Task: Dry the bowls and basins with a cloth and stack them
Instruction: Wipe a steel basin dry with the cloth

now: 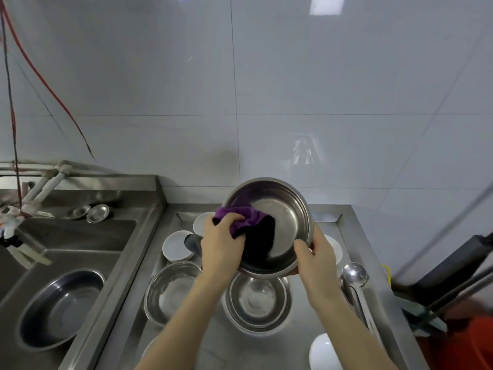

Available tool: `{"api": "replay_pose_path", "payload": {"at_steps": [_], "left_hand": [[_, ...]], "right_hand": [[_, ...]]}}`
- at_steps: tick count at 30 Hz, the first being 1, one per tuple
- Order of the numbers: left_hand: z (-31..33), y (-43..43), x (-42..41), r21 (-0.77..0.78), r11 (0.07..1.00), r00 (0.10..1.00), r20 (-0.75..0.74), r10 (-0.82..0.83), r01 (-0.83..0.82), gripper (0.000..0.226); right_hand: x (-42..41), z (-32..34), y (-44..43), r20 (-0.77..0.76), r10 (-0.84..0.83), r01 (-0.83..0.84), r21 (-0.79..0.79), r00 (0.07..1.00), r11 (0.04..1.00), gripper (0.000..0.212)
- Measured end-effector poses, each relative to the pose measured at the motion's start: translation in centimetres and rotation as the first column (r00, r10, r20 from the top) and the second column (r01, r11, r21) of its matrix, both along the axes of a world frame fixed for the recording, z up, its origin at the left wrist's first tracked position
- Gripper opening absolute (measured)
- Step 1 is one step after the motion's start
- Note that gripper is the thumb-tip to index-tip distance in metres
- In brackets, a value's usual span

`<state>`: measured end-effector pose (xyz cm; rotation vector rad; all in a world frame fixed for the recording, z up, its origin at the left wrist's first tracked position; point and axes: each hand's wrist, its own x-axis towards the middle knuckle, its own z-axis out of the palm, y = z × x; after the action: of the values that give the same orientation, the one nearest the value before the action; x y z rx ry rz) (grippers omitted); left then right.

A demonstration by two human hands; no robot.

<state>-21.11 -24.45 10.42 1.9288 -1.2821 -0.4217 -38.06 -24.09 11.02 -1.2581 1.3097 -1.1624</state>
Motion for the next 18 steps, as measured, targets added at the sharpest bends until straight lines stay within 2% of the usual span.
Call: {"api": "replay_pose_path", "payload": {"at_steps": [3, 5, 7, 8, 12, 15, 18], "left_hand": [[-1.0, 1.4, -3.1, 0.028, 0.996, 0.961, -0.265, 0.084, -0.08, 0.028], [-0.8, 2.1, -4.8, 0.019, 0.996, 0.881, -0.465, 0.089, -0.091, 0.017], [-1.0, 1.9, -4.9, 0.0, 0.994, 0.837, -0.54, 0.092, -0.11, 0.025], [-1.3, 1.6, -4.6, -0.006, 0.995, 0.854, -0.514, 0.081, -0.098, 0.026], [-1.8, 0.2, -2.0, 0.025, 1.0, 0.968, -0.251, 0.003, 0.004, 0.011], [-0.8, -0.5, -0.1, 0.035, 0.995, 0.989, -0.122, -0.088, 0.093, 0.016], [0.3, -0.9, 2.1, 0.065, 0.962, 0.954, 0.124, -0.273, 0.266, 0.019]], "right_hand": [[2.2, -1.0, 0.3, 0.046, -0.121, 0.123, -0.057, 0.992, 0.991, 0.045], [3.1, -1.3, 0.8, 0.076, -0.137, 0.141, -0.056, 0.988, 0.988, 0.055], [3.3, -1.7, 1.0, 0.081, -0.138, 0.142, -0.049, 0.987, 0.989, 0.056], [3.0, -1.8, 0.8, 0.071, -0.128, 0.132, -0.044, 0.989, 0.99, 0.055], [0.8, -0.7, -0.1, 0.087, -0.026, 0.024, 0.019, 0.996, 1.0, 0.054], [-1.1, 1.3, -1.1, 0.045, 0.077, -0.08, 0.068, 0.996, 0.994, 0.051], [-3.6, 3.8, -2.3, -0.056, 0.276, -0.262, 0.187, 0.959, 0.947, 0.047]]}}
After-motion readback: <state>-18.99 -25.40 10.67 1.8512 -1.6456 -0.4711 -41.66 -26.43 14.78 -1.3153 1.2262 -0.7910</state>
